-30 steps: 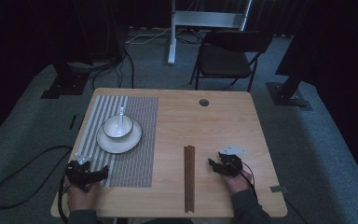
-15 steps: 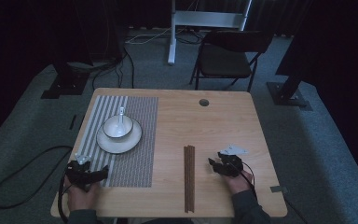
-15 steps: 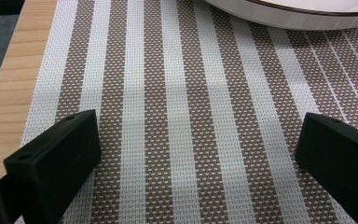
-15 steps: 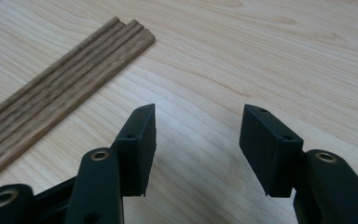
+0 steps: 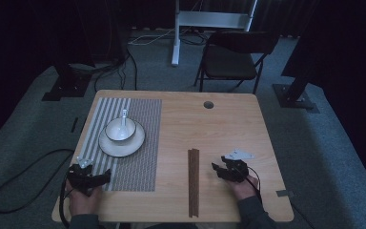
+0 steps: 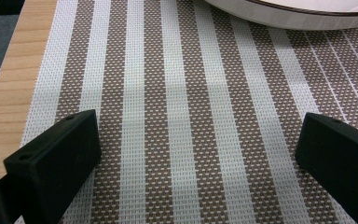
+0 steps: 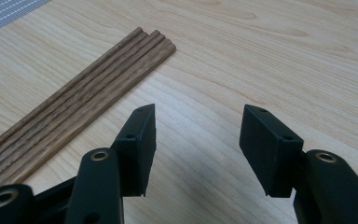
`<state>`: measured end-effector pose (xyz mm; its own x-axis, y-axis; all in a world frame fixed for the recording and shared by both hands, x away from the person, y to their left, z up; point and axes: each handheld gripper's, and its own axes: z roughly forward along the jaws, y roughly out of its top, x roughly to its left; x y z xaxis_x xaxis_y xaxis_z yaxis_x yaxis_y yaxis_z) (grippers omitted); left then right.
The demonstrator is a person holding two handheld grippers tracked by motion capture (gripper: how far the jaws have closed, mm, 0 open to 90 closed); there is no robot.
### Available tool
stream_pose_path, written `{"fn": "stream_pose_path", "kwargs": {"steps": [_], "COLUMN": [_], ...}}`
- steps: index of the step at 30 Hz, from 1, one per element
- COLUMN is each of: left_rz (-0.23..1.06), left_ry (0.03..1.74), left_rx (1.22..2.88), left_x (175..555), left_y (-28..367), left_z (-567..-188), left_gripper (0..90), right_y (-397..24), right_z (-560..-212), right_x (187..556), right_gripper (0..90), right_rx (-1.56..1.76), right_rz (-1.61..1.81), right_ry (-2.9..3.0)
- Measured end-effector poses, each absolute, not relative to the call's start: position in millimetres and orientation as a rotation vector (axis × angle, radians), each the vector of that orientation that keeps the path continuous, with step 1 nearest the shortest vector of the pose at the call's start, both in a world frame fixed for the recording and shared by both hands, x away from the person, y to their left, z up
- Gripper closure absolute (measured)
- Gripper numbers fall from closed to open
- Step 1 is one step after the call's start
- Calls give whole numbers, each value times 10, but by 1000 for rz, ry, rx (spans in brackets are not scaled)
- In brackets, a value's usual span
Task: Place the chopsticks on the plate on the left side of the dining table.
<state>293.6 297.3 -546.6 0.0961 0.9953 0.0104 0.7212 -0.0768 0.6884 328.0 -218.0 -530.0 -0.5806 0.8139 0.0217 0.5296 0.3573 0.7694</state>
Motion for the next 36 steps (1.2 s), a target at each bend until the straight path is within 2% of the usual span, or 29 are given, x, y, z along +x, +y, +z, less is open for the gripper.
{"fn": "stream_pose_path", "kwargs": {"steps": [36], "left_rz": [681], "left_ry": [1677], "left_rx": [1855], "left_x": [2936], "left_y": [2973], "left_z": [-5467], "left_gripper": [2], "right_y": [-1984], "right_z": [-5228], "right_x": [3125], "right_gripper": [453], "right_rx": [1088], "right_rz": [1119], "right_ry": [2327]}}
